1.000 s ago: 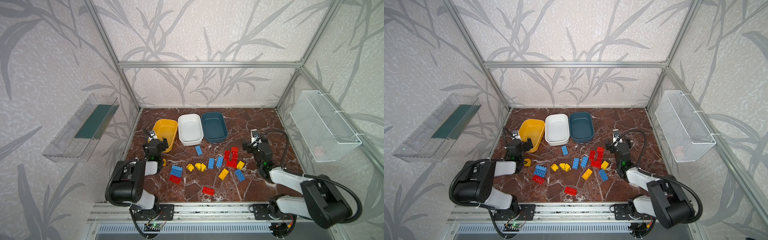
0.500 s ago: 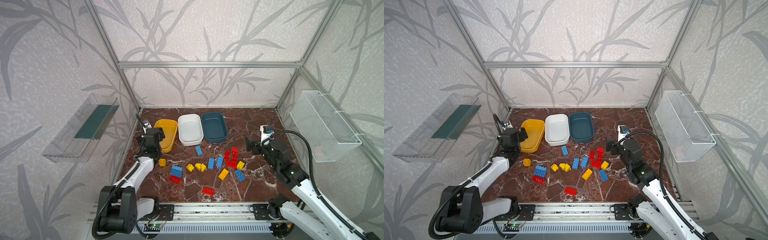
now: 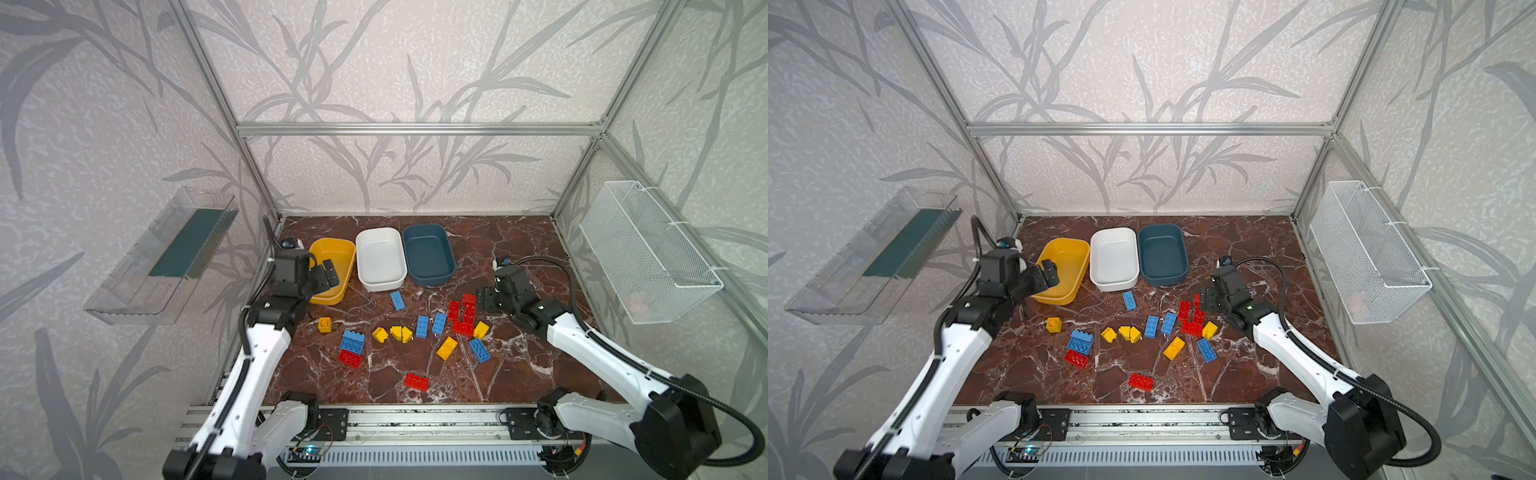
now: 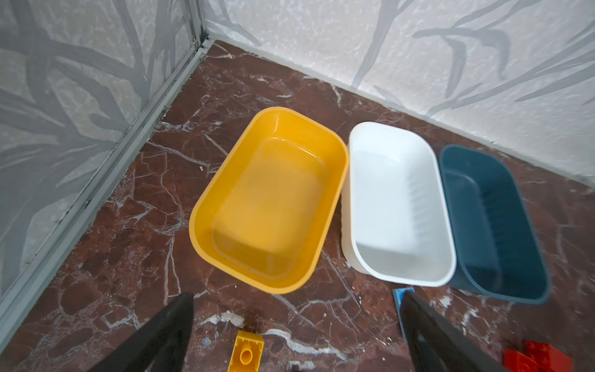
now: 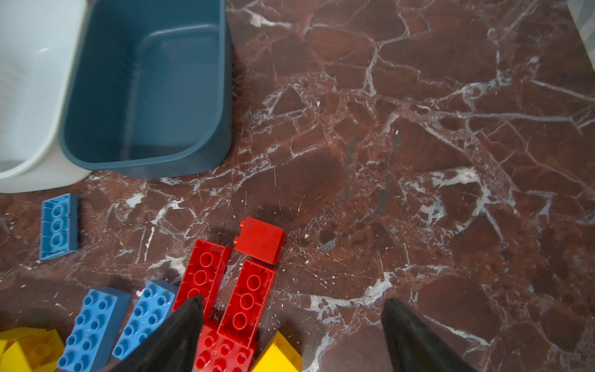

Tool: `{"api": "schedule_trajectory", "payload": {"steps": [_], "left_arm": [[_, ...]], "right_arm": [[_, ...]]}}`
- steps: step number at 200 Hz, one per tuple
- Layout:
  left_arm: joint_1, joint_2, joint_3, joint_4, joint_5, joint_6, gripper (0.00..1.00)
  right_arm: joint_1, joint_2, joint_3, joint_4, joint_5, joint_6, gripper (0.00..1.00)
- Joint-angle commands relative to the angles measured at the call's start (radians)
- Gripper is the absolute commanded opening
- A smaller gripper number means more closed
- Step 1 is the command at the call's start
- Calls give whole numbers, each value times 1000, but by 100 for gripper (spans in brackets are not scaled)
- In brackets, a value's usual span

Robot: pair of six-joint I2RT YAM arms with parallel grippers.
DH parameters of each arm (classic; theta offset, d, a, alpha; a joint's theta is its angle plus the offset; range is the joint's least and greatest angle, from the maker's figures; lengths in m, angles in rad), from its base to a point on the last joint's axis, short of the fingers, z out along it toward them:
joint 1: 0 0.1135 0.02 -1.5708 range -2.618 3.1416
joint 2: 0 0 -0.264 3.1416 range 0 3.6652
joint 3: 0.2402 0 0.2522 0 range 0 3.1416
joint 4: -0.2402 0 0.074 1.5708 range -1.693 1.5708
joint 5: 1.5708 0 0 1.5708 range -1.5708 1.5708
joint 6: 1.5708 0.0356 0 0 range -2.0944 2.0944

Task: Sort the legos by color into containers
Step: 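Grasp a small red brick with the right gripper while the left gripper hovers, then carry the red brick to the teal tub and release it with the right gripper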

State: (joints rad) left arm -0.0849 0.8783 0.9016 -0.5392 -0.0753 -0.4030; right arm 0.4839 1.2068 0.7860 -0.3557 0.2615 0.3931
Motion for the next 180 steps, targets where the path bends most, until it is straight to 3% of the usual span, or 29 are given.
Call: {"api": "schedule_trajectory", "payload": {"steps": [1,8,15,30,81,123,180], "left_arm": [[0,-191,-71,-16,-173,-158,99],[3,-255,-97,-63,-313,-273,99],[6,-314,-121,-68,-356,-300,99],[-14,-362,-128,-37,-302,-197,98],[-26,-238,-10,-219,-193,-134,98],[-26,-190,-18,-234,-58,-93,98],[-31,-161,-21,-215,51,-82,94]], "right_arm": [[21,82,52,-19,68,115,88],[27,118,62,-20,83,143,87],[32,149,77,-21,101,167,88],[44,224,116,-44,145,212,88],[52,434,247,-105,147,334,88],[51,591,371,-200,108,359,87],[48,684,421,-216,41,378,70]]}}
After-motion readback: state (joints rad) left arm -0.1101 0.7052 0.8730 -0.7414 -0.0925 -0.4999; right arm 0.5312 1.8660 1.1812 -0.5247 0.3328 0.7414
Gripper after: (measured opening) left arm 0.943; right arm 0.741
